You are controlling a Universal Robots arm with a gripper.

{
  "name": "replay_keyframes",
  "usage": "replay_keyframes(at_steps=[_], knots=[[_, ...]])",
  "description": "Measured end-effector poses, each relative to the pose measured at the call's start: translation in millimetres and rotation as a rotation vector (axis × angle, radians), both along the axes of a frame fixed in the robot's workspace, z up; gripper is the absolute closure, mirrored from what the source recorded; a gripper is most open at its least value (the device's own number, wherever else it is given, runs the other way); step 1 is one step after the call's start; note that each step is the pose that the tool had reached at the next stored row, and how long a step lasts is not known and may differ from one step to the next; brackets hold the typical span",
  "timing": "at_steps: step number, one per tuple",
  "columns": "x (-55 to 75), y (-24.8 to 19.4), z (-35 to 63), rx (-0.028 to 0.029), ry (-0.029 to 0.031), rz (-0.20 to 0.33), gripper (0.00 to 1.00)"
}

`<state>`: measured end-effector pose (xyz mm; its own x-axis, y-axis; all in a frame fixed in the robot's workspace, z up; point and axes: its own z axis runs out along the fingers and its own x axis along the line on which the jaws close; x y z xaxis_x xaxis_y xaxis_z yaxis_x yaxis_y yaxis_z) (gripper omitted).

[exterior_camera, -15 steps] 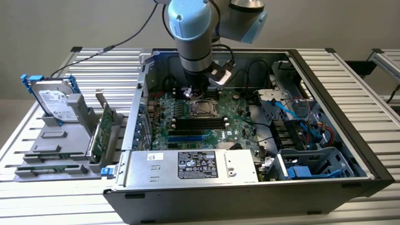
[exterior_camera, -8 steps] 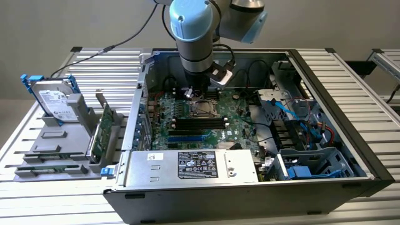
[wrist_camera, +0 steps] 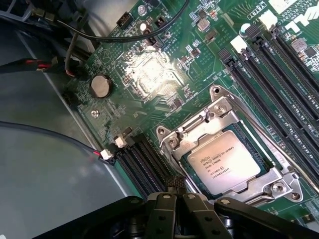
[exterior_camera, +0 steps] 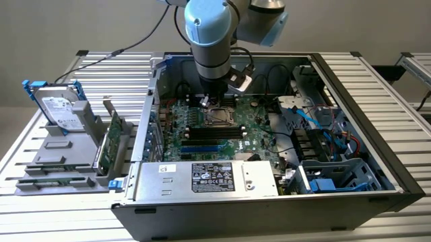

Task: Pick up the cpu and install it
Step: 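Install the first cpu locking lever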

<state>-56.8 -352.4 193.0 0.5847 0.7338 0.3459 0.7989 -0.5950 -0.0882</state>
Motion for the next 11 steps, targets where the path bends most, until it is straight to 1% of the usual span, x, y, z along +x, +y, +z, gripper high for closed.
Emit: replay_keyframes(at_steps=[8, 11], knots=[[1.9, -0.6, -1.0, 0.0008, -0.0076, 0.061, 0.89], [2.1, -1.5, -1.6, 0.0006, -0.0119, 0.079, 0.89]])
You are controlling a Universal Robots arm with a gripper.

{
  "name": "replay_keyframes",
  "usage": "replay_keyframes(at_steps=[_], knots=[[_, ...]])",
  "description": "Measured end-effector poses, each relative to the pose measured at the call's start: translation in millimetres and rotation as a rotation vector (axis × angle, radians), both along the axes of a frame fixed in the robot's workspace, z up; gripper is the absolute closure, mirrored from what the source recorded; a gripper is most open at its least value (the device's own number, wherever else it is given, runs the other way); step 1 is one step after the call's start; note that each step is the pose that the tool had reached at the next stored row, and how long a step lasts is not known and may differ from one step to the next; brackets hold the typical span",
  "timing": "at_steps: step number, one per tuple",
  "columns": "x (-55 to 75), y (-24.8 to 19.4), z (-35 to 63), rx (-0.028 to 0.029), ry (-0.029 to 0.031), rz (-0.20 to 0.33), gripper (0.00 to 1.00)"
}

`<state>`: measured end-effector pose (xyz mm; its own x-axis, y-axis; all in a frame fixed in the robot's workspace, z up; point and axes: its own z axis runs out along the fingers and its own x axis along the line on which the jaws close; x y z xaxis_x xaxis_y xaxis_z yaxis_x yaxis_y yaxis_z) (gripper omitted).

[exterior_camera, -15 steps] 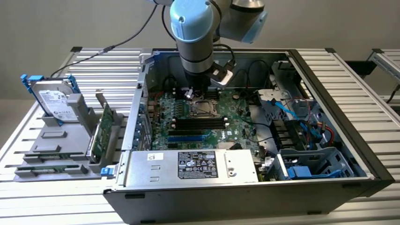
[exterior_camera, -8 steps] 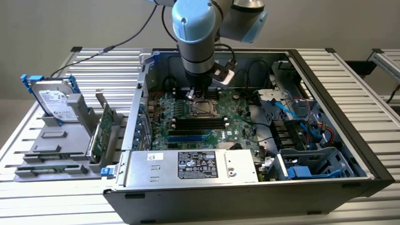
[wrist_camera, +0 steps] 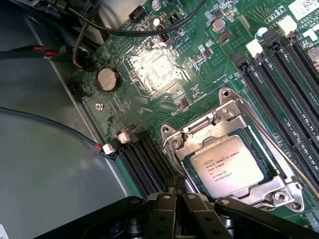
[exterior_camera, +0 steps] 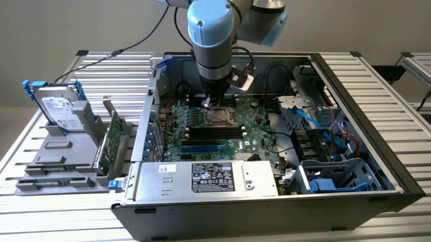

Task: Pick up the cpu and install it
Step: 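Install the first cpu locking lever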

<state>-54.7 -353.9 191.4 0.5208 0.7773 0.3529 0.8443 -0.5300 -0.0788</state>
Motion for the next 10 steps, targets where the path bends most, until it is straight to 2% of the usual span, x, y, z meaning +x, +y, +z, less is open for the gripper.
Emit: replay_keyframes(at_steps=[10], knots=[[0.8, -0.1, -1.0, 0.0012, -0.0178, 0.001, 0.89]])
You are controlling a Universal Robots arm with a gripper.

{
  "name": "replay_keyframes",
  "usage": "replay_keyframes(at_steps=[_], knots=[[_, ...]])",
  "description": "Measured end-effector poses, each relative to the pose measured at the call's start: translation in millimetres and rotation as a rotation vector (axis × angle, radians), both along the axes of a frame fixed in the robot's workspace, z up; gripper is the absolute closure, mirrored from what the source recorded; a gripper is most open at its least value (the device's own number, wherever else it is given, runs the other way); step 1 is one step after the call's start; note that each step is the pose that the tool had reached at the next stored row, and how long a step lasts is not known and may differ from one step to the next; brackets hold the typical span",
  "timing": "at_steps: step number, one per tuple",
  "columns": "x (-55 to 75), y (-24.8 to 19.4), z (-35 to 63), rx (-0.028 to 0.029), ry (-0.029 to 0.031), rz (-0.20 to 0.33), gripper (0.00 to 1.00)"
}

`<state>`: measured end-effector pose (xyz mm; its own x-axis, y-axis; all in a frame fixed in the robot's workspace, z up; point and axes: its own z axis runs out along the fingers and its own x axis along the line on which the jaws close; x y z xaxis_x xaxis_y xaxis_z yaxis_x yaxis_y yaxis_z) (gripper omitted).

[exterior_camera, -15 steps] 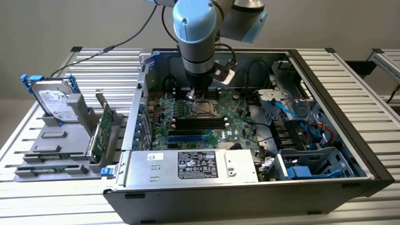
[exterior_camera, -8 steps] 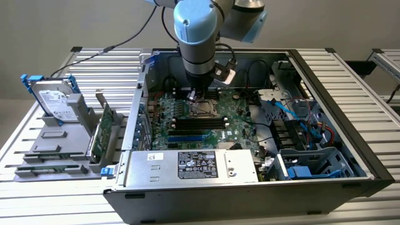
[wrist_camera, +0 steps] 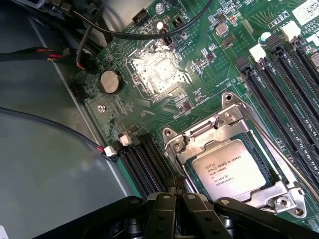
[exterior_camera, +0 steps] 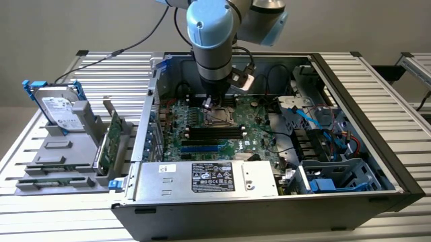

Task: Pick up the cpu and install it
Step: 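Install the first cpu locking lever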

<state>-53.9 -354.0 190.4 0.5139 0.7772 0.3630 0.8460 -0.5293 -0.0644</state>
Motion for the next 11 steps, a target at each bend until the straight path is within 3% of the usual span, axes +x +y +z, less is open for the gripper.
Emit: replay_keyframes(at_steps=[5, 11], knots=[[0.6, 0.1, -0.8, 0.0010, -0.0092, -0.001, 0.89], [0.8, 0.0, -1.0, 0.0013, -0.0121, -0.001, 0.89]])
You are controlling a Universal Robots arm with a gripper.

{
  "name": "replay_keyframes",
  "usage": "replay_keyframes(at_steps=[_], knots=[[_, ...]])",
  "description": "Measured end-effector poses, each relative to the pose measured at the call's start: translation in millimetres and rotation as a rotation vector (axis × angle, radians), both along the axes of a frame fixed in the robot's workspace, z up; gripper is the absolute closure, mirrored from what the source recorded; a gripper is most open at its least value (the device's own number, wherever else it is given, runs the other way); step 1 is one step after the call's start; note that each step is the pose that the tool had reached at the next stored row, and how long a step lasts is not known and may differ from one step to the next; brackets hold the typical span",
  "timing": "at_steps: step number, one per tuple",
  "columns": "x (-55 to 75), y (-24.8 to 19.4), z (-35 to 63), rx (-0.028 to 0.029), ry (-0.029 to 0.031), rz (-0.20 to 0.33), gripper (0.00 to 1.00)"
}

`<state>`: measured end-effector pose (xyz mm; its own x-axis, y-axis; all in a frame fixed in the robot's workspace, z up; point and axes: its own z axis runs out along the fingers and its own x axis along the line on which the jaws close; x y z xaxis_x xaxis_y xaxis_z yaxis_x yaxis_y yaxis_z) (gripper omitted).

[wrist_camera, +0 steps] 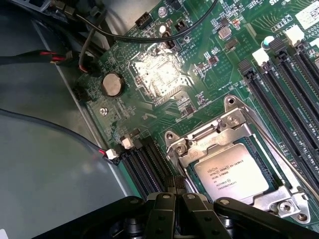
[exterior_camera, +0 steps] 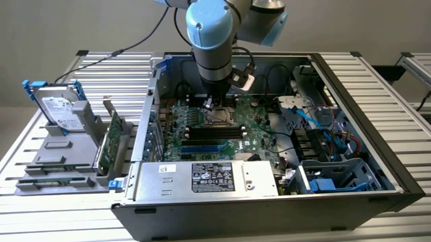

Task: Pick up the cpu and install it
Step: 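Install the first cpu locking lever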

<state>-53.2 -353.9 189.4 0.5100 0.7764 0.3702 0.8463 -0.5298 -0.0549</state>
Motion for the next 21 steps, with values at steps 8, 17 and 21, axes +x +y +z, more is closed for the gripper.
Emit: replay_keyframes(at_steps=[8, 17, 21], knots=[[0.3, 0.0, -0.2, 0.0000, -0.0019, 0.009, 0.89], [2.6, -0.1, -1.6, 0.0005, -0.0089, 0.012, 0.89], [3.1, -0.2, -2.4, 0.0009, -0.0116, 0.008, 0.89]])
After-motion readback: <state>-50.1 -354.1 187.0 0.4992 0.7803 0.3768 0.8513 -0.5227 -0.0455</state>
